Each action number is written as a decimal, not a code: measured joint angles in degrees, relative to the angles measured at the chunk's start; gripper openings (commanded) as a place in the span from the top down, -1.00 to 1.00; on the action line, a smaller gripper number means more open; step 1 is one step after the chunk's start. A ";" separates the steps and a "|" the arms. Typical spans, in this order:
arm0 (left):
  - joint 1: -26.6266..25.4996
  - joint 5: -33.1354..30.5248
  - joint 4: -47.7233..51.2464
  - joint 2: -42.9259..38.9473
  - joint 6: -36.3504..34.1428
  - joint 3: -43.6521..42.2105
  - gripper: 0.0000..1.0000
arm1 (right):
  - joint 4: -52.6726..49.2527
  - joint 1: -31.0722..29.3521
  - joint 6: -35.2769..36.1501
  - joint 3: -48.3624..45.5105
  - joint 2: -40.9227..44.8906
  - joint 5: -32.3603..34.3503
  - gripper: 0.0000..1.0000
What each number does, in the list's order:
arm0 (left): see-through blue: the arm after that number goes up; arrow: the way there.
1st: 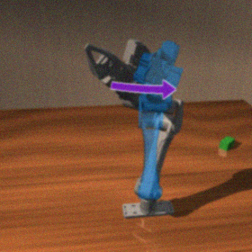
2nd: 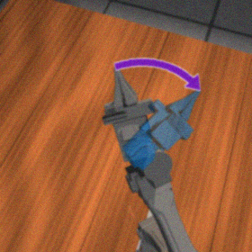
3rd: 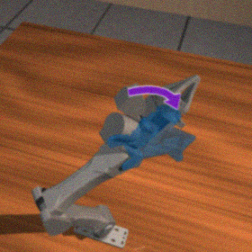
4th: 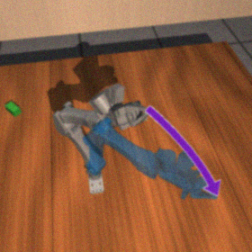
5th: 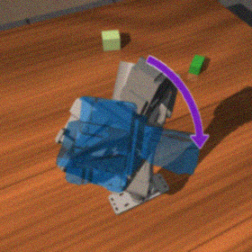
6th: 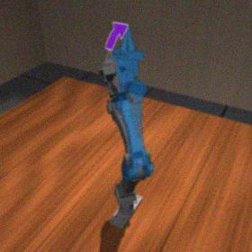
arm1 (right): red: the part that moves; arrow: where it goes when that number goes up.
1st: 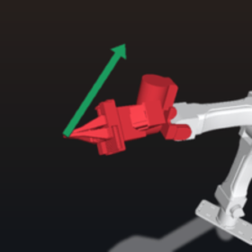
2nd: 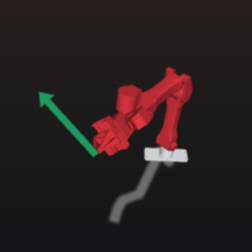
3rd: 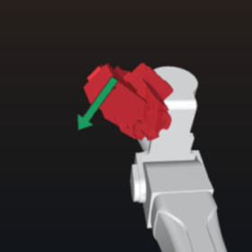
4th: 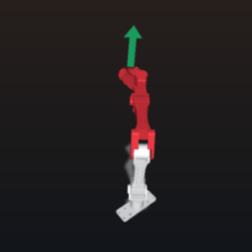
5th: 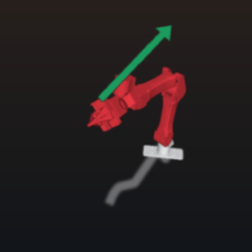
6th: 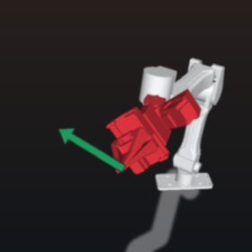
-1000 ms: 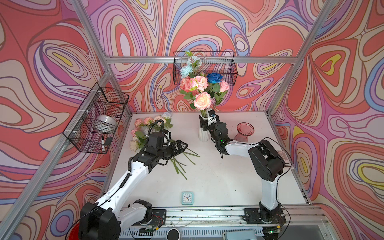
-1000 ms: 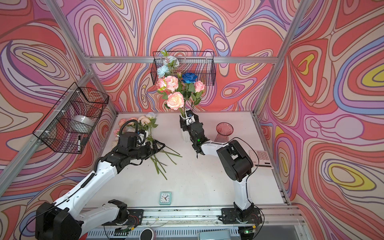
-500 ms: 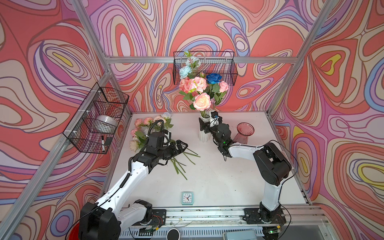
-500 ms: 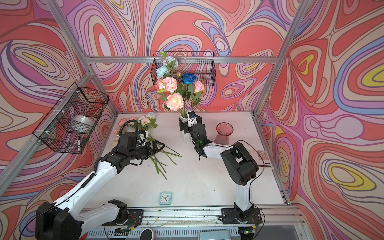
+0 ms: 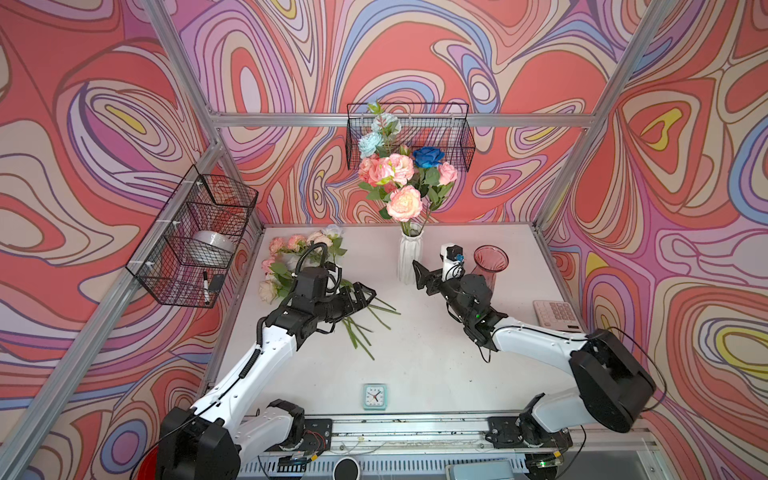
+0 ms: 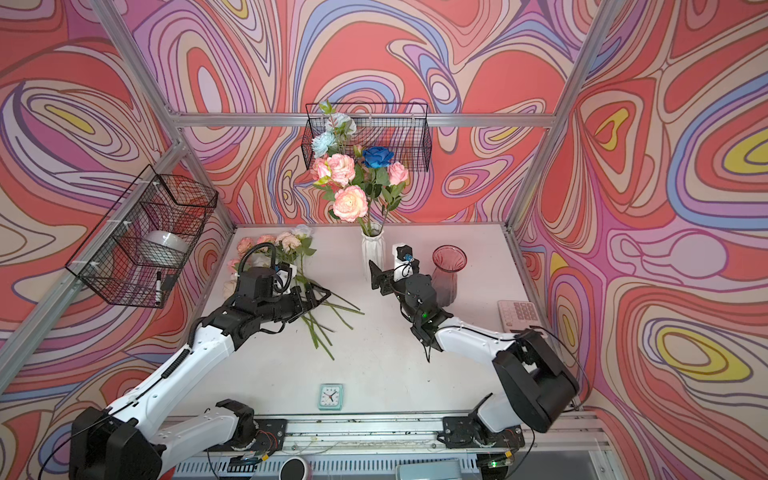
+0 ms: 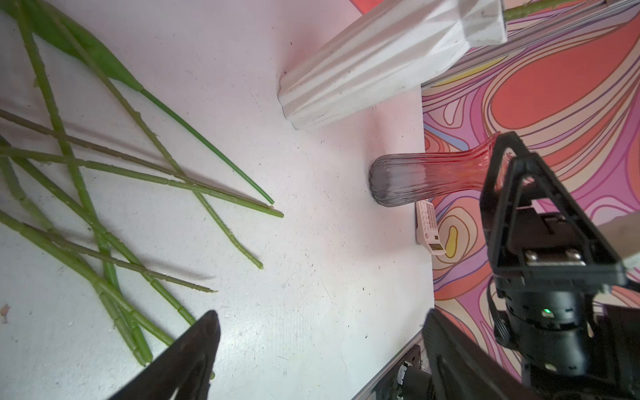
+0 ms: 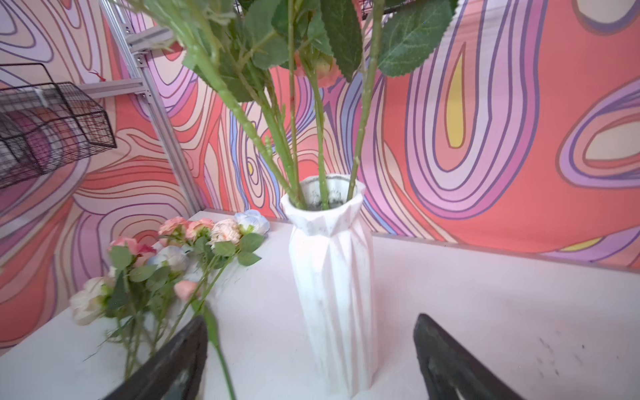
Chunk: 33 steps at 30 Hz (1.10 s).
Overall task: Arrange the flowers into the vase
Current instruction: 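Move the right gripper to the pink glass vase and grasp its rim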
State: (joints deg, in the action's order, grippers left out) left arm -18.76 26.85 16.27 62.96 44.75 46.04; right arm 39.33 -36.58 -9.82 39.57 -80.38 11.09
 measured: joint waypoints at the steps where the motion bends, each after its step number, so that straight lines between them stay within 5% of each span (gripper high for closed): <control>1: 0.00 0.04 0.00 -0.24 0.00 -0.22 -0.92 | -2.73 -0.24 -1.62 -0.96 2.91 -0.04 -0.87; 9: 0.00 0.57 -1.53 -3.10 0.07 -1.57 -0.98 | -32.39 -0.26 -13.53 2.75 21.31 -0.44 -0.77; 16: 0.00 1.03 -1.53 -6.43 -0.07 -1.60 -0.98 | -61.57 2.05 -19.65 20.57 23.21 1.64 -0.70; 21: 0.00 1.66 -1.44 -7.80 -0.61 -1.60 -0.98 | -74.44 11.37 -19.74 31.43 17.14 0.13 -0.66; 28: 0.00 2.25 -0.28 -9.94 -1.68 -1.60 -0.97 | -80.65 33.90 -19.91 34.12 7.23 -11.04 -0.48; 33: 0.00 3.28 0.00 -11.15 -2.12 -1.60 -0.96 | -80.15 37.27 -20.31 34.36 2.84 -15.43 -0.35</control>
State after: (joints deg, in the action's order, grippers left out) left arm -18.76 30.13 16.27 51.81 42.63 44.45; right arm -40.82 0.69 -30.13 73.93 -77.54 -4.34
